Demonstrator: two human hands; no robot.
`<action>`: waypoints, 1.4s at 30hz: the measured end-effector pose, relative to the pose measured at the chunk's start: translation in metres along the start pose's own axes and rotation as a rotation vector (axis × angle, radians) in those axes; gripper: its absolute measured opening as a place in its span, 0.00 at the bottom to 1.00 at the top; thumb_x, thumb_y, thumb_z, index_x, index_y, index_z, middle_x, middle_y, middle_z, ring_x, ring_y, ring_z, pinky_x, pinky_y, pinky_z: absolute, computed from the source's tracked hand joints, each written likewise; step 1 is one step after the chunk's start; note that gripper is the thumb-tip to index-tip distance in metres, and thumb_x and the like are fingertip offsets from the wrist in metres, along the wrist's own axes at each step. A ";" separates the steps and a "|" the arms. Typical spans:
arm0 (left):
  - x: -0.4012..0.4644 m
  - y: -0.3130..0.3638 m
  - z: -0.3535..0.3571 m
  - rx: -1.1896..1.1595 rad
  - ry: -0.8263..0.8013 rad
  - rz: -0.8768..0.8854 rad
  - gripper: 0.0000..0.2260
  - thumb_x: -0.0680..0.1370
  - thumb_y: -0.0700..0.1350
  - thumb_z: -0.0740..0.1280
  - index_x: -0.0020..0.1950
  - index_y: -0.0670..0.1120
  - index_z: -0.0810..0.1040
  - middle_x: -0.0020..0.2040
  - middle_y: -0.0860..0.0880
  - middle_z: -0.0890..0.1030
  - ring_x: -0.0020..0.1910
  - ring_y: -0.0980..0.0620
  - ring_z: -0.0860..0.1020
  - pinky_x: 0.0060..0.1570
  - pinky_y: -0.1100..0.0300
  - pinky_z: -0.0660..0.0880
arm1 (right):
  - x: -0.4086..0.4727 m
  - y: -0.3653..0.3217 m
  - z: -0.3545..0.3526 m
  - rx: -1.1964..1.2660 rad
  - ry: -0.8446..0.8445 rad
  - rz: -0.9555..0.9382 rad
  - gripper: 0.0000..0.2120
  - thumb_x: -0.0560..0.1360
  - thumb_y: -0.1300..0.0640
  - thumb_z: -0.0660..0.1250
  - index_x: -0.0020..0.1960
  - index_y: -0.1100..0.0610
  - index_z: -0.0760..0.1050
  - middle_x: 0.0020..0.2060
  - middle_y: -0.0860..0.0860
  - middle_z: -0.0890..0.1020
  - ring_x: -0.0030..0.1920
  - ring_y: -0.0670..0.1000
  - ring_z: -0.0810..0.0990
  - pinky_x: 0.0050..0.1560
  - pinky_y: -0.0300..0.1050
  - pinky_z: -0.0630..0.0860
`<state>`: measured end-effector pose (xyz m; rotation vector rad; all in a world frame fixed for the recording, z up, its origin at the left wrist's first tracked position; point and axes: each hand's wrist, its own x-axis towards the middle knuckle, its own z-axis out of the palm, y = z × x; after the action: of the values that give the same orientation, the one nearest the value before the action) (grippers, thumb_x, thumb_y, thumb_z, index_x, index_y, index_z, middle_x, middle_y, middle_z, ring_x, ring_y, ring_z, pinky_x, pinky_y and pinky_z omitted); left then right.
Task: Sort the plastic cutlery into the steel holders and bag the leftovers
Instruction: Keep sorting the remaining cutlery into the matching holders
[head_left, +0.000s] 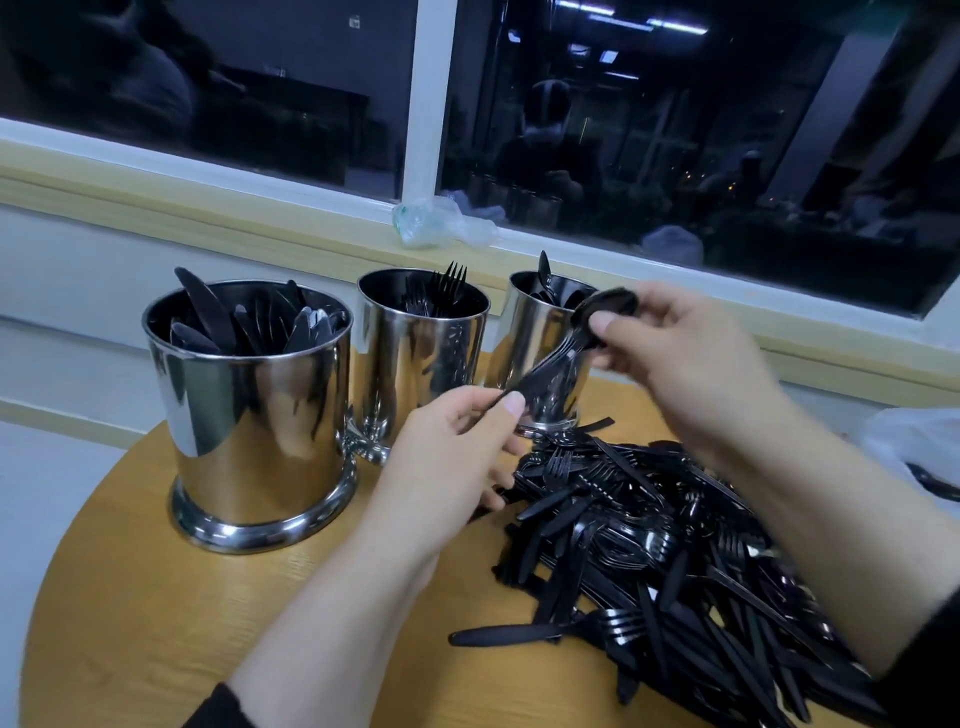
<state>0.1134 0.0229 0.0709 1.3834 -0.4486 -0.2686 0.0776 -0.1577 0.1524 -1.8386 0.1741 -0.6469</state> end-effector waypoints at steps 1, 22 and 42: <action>0.003 0.001 0.000 0.006 0.013 -0.003 0.06 0.83 0.52 0.66 0.54 0.54 0.82 0.42 0.53 0.86 0.37 0.50 0.82 0.36 0.58 0.81 | 0.010 -0.008 -0.009 -0.015 0.048 -0.038 0.06 0.78 0.67 0.69 0.49 0.58 0.81 0.41 0.54 0.84 0.39 0.51 0.82 0.48 0.44 0.82; 0.032 -0.022 0.004 0.257 0.094 0.017 0.07 0.84 0.52 0.63 0.52 0.57 0.81 0.43 0.60 0.85 0.42 0.57 0.84 0.45 0.52 0.84 | 0.146 0.037 -0.016 -0.785 0.092 -0.065 0.24 0.77 0.47 0.72 0.70 0.54 0.75 0.56 0.50 0.81 0.57 0.52 0.78 0.62 0.48 0.75; -0.025 -0.043 0.042 0.870 -0.022 0.180 0.05 0.82 0.54 0.67 0.48 0.56 0.81 0.38 0.57 0.77 0.34 0.60 0.72 0.36 0.60 0.66 | -0.125 0.091 -0.094 -0.589 -0.074 0.043 0.08 0.80 0.45 0.67 0.44 0.42 0.81 0.35 0.48 0.83 0.37 0.48 0.78 0.39 0.37 0.72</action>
<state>0.0757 -0.0105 0.0302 2.1679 -0.7525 0.0831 -0.0582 -0.2161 0.0477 -2.4111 0.3853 -0.5288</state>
